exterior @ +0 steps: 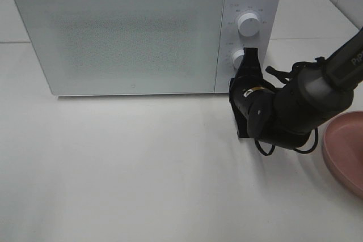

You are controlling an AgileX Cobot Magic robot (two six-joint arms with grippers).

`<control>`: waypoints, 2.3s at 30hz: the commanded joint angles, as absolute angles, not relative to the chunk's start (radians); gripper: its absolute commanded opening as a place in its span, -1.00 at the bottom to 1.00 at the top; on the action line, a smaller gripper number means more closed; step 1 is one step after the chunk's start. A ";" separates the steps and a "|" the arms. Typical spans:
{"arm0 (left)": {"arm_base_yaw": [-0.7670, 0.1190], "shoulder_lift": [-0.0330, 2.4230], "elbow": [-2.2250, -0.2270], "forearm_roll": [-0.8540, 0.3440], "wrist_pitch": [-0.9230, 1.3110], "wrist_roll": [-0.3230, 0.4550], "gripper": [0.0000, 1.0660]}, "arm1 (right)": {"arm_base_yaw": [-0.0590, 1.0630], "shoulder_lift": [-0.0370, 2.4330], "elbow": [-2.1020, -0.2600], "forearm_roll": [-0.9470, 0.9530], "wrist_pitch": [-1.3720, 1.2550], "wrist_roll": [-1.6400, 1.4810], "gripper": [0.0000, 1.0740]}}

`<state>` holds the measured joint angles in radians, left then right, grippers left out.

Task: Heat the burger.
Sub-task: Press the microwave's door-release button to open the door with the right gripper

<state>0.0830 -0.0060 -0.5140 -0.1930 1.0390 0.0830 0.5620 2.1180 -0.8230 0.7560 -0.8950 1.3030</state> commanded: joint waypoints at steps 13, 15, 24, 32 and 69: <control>0.081 -0.026 -0.511 -0.192 1.031 0.084 0.88 | 0.558 2.145 -0.852 0.765 -0.939 1.312 -1.00; 0.081 -0.026 -0.511 -0.192 1.031 0.084 0.88 | 0.558 2.145 -0.852 0.766 -0.948 1.312 -1.00; 0.081 -0.026 -0.511 -0.192 1.031 0.084 0.88 | 0.558 2.157 -0.852 0.786 -0.956 1.312 -1.00; 0.081 -0.026 -0.511 -0.192 1.031 0.084 0.88 | 0.558 2.157 -0.887 0.785 -0.958 1.304 -1.00; 0.081 -0.026 -0.511 -0.192 1.031 0.084 0.88 | 0.558 2.237 -1.010 0.787 -1.101 1.288 -1.00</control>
<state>0.0830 -0.0060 -0.5140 -0.1930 1.0390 0.0830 0.5750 2.2300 -0.9520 0.8750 -0.9840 1.3020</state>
